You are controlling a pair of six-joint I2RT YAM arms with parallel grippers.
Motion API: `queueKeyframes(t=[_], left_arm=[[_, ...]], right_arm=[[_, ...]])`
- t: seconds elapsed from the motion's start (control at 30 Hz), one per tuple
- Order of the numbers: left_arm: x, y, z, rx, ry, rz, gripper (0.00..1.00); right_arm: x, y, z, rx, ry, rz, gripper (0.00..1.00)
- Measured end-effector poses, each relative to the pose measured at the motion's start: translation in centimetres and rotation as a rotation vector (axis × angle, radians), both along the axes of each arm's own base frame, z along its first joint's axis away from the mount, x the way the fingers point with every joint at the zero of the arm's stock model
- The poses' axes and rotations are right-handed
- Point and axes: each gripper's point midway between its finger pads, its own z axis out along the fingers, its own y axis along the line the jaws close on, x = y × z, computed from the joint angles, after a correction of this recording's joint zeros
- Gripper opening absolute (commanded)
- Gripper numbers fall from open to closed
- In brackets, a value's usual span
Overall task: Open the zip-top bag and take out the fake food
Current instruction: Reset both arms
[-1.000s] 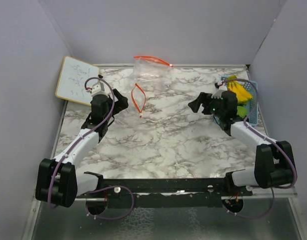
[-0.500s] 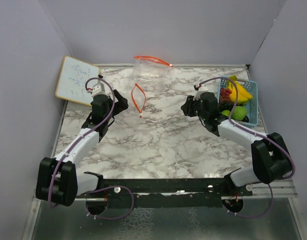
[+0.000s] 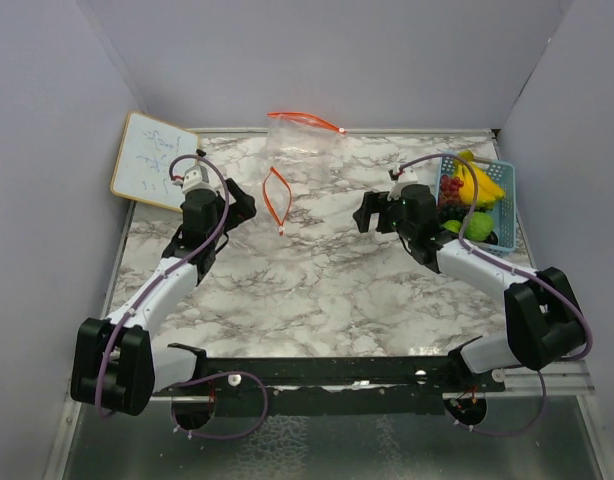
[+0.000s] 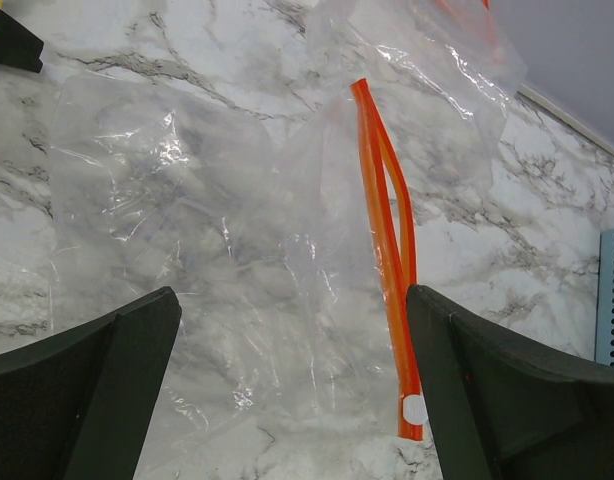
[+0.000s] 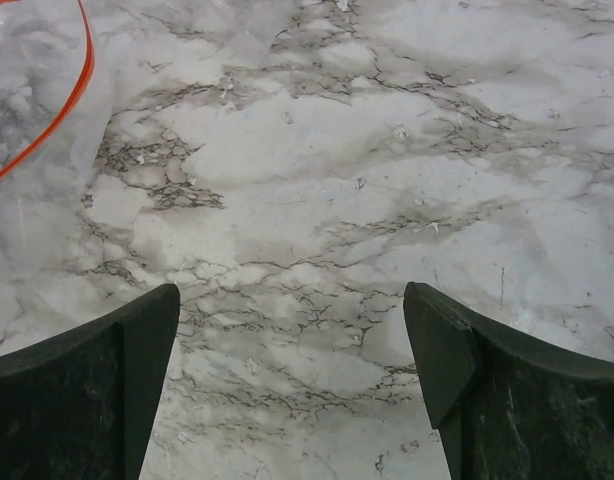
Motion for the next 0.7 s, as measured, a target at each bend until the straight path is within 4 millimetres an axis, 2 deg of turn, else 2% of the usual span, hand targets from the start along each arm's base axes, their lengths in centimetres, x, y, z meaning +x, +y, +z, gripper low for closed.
queueKeyframes(t=[0.33,0.7], left_arm=[[-0.1,0.0,2.2,-0.009,-0.065,-0.003,0.99],[-0.2,0.1,2.7,0.007,-0.092,-0.013,0.99]], right_arm=[[0.0,-0.1,0.0,0.004,0.002,-0.009,0.97],[0.0,-0.1,0.2,0.011,0.0,-0.012,0.97]])
